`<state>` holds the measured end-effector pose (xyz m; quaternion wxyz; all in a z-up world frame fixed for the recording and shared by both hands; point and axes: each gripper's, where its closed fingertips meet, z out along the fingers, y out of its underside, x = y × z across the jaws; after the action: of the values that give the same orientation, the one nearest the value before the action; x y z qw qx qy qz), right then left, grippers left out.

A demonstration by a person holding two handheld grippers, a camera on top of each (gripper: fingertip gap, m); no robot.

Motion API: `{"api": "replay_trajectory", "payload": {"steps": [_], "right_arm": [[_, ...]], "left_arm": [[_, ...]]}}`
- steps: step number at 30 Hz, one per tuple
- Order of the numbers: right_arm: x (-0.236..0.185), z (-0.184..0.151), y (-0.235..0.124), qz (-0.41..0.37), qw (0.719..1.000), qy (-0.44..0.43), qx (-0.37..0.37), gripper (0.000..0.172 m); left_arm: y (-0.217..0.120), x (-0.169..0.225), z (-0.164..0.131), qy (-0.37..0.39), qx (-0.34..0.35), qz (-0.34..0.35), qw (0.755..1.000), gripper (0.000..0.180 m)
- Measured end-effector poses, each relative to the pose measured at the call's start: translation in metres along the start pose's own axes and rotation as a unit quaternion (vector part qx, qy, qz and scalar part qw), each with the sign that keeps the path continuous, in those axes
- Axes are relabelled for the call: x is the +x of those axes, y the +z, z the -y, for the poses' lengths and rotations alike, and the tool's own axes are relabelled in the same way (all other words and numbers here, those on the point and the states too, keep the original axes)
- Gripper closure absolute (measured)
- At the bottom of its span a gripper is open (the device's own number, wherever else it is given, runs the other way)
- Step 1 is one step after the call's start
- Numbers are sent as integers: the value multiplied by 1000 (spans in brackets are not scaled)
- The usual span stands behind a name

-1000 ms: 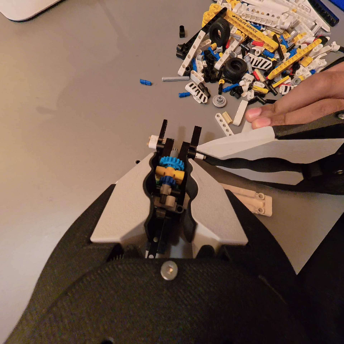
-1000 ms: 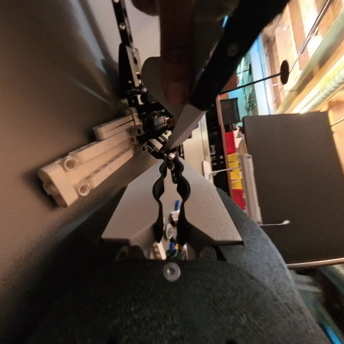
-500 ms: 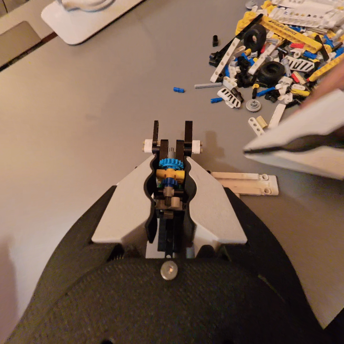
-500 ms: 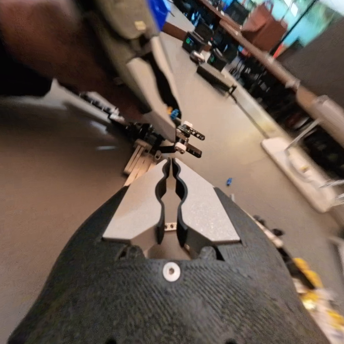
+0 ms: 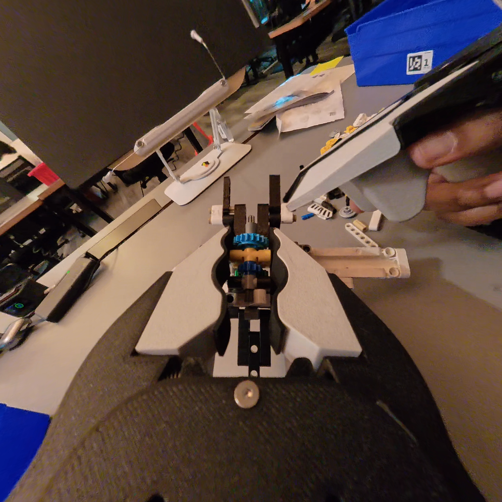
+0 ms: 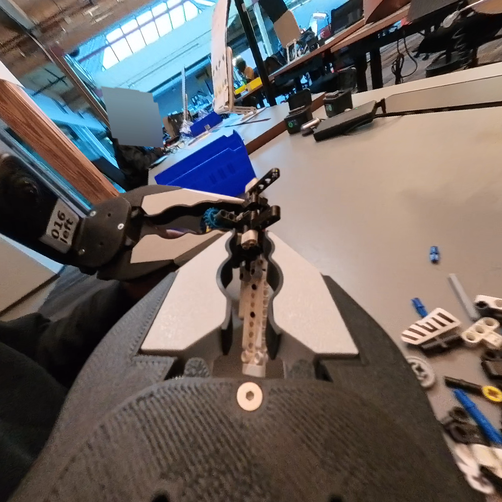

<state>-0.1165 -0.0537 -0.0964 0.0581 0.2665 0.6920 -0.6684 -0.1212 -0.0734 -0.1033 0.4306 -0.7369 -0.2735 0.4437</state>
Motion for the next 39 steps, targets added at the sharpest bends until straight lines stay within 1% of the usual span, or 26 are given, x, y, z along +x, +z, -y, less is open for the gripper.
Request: {"api": "replay_trajectory", "payload": {"steps": [2, 7, 10, 11, 13, 16, 21, 23, 25, 27, 30, 31, 32, 35, 39], "right_arm": [[-4, -1, 1, 8, 1000, 13, 0, 160], [-13, -2, -1, 45, 997, 62, -2, 164], [-16, 1, -4, 61, 993, 99, 3, 167], [-16, 0, -4, 59, 992, 107, 6, 166], [-19, -3, -6, 58, 991, 117, 10, 167], [-17, -6, -9, 46, 992, 112, 16, 167], [-16, -10, -14, 54, 987, 149, 27, 167], [-15, -13, -16, 48, 987, 149, 28, 167], [-14, -15, -17, 46, 987, 152, 32, 167], [-12, -16, -19, 41, 988, 147, 34, 166], [-12, -18, -21, -4, 998, 63, 20, 166], [-13, -17, -22, -7, 998, 52, 20, 166], [-14, -16, -23, -4, 998, 52, 19, 166], [-12, -17, -24, 20, 995, 93, 28, 166], [-11, -21, -26, 14, 996, 85, 29, 166]], "left_arm": [[-3, 4, 5, -5, 20, -6, 1000, 157], [-8, 7, 9, -18, 43, -17, 999, 157], [-8, 6, 10, -72, 36, -23, 997, 156], [-8, 6, 8, -78, 27, -22, 996, 156], [-9, 6, 9, -73, 26, -14, 997, 156], [-7, 10, 8, -86, 25, -21, 996, 155], [-5, 14, 7, -91, 27, -27, 995, 155], [-4, 17, 6, -105, 27, -35, 993, 155], [-3, 18, 5, -98, 25, -35, 994, 154], [-2, 21, 5, -120, 26, -46, 991, 155], [0, 23, 4, -124, 23, -53, 991, 154], [-1, 23, 6, -132, 29, -57, 989, 154], [-1, 24, 7, -136, 31, -60, 988, 154], [1, 24, 8, -144, 30, -64, 987, 154], [2, 28, 6, -165, 31, -79, 983, 152]]}}
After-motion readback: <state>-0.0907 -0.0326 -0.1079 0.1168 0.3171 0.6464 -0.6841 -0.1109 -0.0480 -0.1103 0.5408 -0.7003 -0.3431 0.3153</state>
